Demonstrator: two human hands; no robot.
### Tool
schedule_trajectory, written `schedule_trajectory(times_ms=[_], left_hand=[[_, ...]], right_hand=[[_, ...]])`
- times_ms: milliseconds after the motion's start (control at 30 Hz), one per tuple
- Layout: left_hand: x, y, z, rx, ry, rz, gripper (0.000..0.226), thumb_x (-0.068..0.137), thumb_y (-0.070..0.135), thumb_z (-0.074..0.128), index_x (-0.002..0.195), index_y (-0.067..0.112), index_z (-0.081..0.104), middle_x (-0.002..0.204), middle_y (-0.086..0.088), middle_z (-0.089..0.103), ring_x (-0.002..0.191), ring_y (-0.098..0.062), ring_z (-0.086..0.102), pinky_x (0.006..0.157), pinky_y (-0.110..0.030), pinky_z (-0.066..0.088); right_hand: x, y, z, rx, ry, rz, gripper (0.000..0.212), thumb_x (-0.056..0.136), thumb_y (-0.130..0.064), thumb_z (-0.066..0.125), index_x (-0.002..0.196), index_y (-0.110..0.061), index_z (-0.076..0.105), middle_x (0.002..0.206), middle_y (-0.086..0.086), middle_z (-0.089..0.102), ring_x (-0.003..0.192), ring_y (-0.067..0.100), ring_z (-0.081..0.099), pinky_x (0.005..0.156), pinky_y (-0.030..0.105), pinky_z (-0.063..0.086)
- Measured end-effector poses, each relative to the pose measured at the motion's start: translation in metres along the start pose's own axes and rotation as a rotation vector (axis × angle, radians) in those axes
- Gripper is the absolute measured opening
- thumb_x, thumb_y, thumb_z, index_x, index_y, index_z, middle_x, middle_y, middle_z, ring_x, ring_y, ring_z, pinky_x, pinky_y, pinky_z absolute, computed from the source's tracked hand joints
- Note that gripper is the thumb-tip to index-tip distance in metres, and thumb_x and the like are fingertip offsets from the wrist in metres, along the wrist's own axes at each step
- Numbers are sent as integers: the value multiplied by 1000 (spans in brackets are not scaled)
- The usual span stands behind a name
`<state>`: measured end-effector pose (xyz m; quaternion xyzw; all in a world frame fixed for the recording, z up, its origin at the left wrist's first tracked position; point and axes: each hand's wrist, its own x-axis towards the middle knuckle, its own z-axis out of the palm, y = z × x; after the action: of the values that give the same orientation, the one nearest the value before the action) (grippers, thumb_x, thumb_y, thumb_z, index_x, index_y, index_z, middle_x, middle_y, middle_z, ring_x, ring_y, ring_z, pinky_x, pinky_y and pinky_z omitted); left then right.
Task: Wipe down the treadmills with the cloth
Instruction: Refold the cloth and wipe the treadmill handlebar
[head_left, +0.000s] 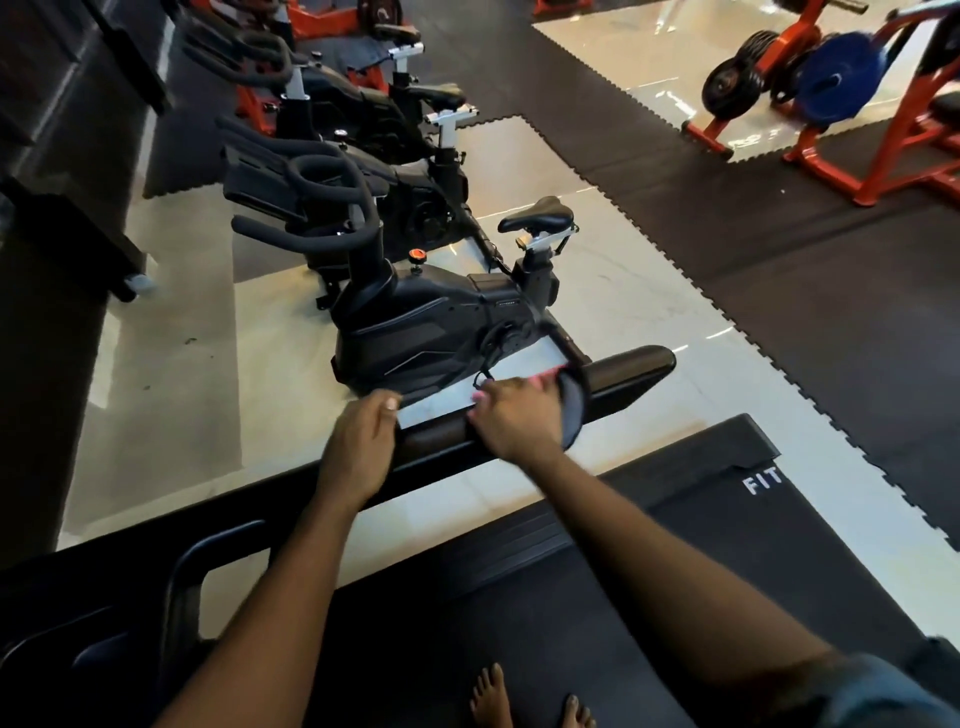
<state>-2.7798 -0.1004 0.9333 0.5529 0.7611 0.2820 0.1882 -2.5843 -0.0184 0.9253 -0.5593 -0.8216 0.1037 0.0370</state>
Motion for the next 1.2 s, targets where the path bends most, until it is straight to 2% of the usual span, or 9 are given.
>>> schedule_trajectory(times_ms=[167, 267, 367, 533, 733, 867, 1033, 1133, 1200], left_hand=[[-11, -39, -26, 73, -43, -44, 29, 106, 22, 40, 106, 7, 65, 106, -17, 67, 104, -34, 58, 83, -41, 45], [-15, -41, -25, 58, -37, -23, 29, 107, 23, 39, 108, 8, 65, 106, -14, 65, 105, -32, 55, 81, -35, 38], [-25, -45, -25, 53, 21, -8, 27, 106, 19, 42, 105, 7, 65, 104, -15, 66, 103, -34, 55, 82, -38, 39], [-49, -74, -44, 172, 123, -47, 18, 102, 13, 50, 97, 7, 66, 94, -16, 67, 94, -38, 56, 82, -44, 44], [-46, -68, -42, 306, 102, -55, 22, 103, 14, 48, 96, 8, 67, 88, -14, 68, 89, -38, 59, 89, -53, 45], [-50, -63, -42, 302, 127, -87, 22, 104, 12, 47, 99, 7, 67, 90, -16, 67, 93, -39, 58, 94, -56, 45], [-51, -63, -43, 316, 118, -123, 22, 104, 12, 46, 100, 7, 66, 90, -16, 67, 94, -38, 57, 97, -55, 45], [-50, -64, -43, 327, 119, -121, 21, 104, 12, 46, 101, 8, 66, 91, -16, 67, 95, -38, 57, 96, -55, 45], [-50, -63, -44, 329, 111, -120, 21, 104, 13, 45, 101, 9, 66, 92, -16, 67, 93, -38, 58, 92, -53, 46]], right_hand=[[-45, -58, 21, 188, 65, 1, 49, 99, -48, 27, 135, -31, 56, 153, -1, 48, 150, 27, 27, 121, 58, -2], [-35, -12, 20, 210, 143, 256, 57, 100, -59, 13, 144, -40, 44, 169, 2, 14, 157, 27, -4, 116, 65, -16], [-4, 38, 11, 365, 280, 593, 57, 103, -59, 20, 154, -37, 34, 170, 2, -14, 154, 26, -22, 111, 66, -18], [32, 47, -9, 649, 544, 1049, 49, 109, -39, 25, 149, -19, 46, 171, 6, 7, 157, 28, -6, 120, 64, 7], [-24, -26, 45, 639, 591, 701, 45, 107, -35, 36, 151, -24, 43, 170, -7, 13, 156, 23, -9, 121, 58, -7], [-32, -15, 38, 951, 670, 845, 55, 108, -43, 36, 160, -28, 27, 169, 9, 16, 157, 27, 10, 127, 53, -1], [-7, 46, -1, 1079, 991, 941, 59, 106, -56, 28, 159, -30, 28, 168, 3, 21, 158, 25, 7, 124, 61, 11], [1, 56, 0, 1190, 941, 941, 50, 107, -48, 30, 155, -34, 33, 170, 2, 12, 157, 31, 6, 125, 53, 18], [0, 27, 10, 1252, 820, 868, 52, 108, -35, 41, 159, -29, 29, 171, 0, -1, 156, 32, 10, 120, 35, 18]])
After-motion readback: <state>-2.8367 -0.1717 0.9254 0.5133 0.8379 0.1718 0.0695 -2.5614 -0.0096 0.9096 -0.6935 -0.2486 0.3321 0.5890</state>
